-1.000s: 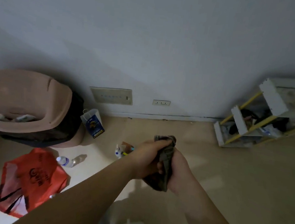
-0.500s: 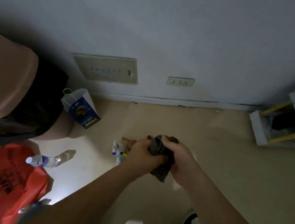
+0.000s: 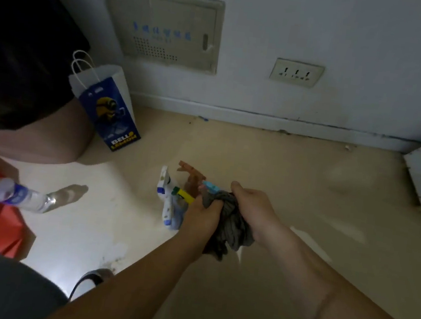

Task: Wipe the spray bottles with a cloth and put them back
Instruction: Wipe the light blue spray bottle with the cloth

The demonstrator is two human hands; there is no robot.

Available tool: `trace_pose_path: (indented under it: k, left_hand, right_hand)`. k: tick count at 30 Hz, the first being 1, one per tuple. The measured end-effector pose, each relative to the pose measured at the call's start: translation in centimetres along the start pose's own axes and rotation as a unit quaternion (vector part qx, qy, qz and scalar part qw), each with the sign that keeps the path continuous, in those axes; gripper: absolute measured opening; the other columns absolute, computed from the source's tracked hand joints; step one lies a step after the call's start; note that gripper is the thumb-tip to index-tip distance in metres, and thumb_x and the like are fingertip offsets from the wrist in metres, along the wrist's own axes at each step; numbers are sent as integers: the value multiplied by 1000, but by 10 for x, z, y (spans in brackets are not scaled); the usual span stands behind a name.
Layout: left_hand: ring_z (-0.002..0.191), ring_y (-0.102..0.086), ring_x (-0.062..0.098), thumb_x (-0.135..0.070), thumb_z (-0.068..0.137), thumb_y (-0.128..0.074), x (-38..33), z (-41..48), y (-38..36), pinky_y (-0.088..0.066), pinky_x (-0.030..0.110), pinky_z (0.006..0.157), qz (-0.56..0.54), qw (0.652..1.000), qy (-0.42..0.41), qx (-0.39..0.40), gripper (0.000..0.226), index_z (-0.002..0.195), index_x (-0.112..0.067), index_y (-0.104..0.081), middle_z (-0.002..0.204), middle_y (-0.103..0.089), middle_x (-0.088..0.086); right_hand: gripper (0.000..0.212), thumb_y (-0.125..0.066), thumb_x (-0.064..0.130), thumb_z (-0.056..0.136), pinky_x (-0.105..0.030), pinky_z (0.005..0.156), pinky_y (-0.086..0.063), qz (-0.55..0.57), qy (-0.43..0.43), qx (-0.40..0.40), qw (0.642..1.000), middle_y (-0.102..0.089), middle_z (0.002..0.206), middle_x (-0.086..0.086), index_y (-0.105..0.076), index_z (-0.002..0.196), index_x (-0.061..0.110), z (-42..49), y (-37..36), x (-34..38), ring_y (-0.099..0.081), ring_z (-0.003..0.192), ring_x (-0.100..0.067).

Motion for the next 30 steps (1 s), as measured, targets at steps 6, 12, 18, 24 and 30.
trace_pose_path:
  k: [6, 12, 18, 24, 30]
  left_hand:
    - [103, -71, 33, -14, 90, -57, 62, -27, 39, -58, 46, 96, -39, 993, 115, -1, 25, 111, -12, -71, 111, -75, 16]
    - [78, -65, 33, -18, 95, -56, 98, -33, 98, -52, 38, 70, 59, 978, 173, -95, 20, 84, -5, -66, 91, -70, 18]
    - [72, -64, 31, -14, 99, -52, 126, -10, 136, -56, 36, 62, -61, 955, 201, -209, 10, 97, -6, -58, 87, -67, 15]
    - [77, -67, 36, -9, 99, -51, 133, 1, 154, -60, 42, 78, -116, 947, 203, -220, 14, 100, -4, -64, 90, -70, 22]
    - [81, -74, 45, -15, 96, -53, 128, 6, 150, -61, 64, 77, -130, 954, 180, -200, 11, 88, -18, -61, 92, -74, 23]
  right_hand:
    - [32, -61, 32, 94, -27, 56, -39, -247, 60, 34, 967, -55, 65, 2, -56, 65, 19, -27, -37, -35, -57, 74, -24]
    - [40, -57, 15, 94, -28, 58, -38, -250, 109, 49, 961, -47, 57, 5, -46, 56, 19, -42, -81, -73, -46, 60, -13]
    - [26, -75, 46, 81, -32, 61, -48, -188, 76, 72, 977, -63, 64, 7, -63, 74, 25, -17, -127, -88, -61, 65, -15]
    - [29, -76, 42, 83, -23, 56, -43, -193, 90, 55, 975, -65, 80, 7, -69, 97, 17, 3, -161, -81, -61, 72, -6]
    - [28, -60, 37, 94, -34, 69, -54, -246, 145, 38, 958, -66, 70, 5, -65, 75, 18, 4, -162, -71, -65, 73, -17]
Point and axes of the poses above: each hand's wrist, its own z-axis towards the middle knuckle, its own y-axis out of the back of the hand, x = y × z, the point moved 4 cm from there along z, towards the middle knuckle
